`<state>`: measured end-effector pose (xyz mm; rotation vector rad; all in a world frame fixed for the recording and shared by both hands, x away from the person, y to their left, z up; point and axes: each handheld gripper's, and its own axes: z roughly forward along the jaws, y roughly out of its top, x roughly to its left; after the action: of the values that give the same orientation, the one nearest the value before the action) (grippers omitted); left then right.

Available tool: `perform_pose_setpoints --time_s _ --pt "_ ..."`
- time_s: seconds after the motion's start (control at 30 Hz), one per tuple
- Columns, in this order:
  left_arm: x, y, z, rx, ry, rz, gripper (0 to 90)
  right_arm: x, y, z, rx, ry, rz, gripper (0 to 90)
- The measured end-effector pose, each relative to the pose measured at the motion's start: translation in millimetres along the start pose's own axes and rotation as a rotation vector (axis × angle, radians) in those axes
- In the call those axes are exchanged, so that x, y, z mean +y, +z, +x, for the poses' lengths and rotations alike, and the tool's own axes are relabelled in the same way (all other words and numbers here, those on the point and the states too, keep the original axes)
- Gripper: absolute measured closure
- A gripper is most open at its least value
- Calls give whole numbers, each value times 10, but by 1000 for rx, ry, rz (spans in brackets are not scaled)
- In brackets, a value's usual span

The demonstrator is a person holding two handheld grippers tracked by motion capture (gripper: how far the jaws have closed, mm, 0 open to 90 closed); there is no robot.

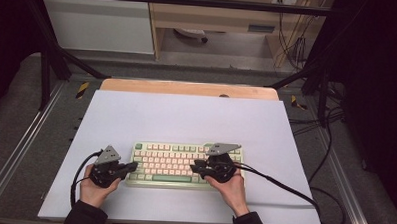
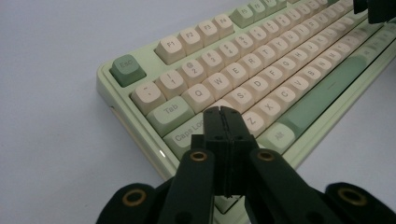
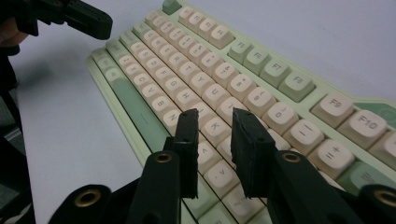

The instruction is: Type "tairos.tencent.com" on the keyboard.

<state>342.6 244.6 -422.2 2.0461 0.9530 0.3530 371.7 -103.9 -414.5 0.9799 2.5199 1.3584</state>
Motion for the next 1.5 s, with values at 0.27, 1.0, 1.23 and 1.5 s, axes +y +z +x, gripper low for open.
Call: perform_pose_setpoints --time_s 0.27,1.0,1.23,1.5 --pt "-1 2 -1 -1 1 1 900 65 168 3 -11 13 6 811" --pt "-3 7 -2 -4 2 1 900 115 404 -107 -21 56 23 900" --pt "-4 9 -5 -5 0 2 900 111 420 -116 -17 52 24 900" --pt "-4 7 -1 -4 2 1 900 96 436 -109 -22 39 36 900"
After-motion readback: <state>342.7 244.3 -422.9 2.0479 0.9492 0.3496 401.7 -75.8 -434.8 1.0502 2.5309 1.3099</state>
